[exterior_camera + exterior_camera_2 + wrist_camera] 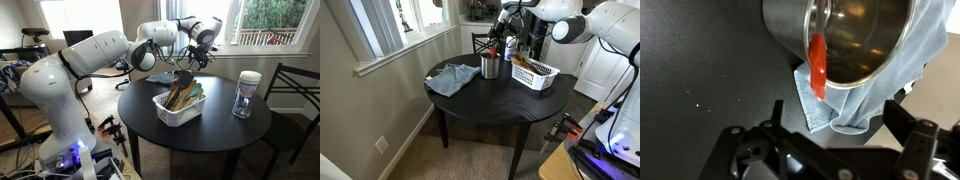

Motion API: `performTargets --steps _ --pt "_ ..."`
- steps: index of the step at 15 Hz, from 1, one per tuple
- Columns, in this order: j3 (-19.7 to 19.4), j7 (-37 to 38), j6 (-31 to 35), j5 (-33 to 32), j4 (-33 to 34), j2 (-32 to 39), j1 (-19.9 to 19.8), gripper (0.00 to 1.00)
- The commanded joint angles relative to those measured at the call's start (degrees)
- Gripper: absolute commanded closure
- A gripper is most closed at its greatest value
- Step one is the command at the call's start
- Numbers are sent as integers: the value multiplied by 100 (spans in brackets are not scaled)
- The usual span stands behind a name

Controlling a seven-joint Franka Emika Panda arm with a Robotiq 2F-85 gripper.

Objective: Remove the spatula from the cutlery holder and place it in the white basket

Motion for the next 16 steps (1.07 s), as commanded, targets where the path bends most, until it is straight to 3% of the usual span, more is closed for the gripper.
performTargets --steps 1,2,3,5,14,16 --pt "29 -71 -261 -8 -291 -176 -56 0" --pt "41 -116 -344 -4 -300 -177 -59 1" --pt "33 -112 -412 -12 -298 -174 -54 25" --pt "40 -176 -529 -10 -270 -167 -56 31" --pt "31 -194 -646 -13 -228 -183 -76 90" --pt "28 -217 -650 -19 -216 -202 -82 94"
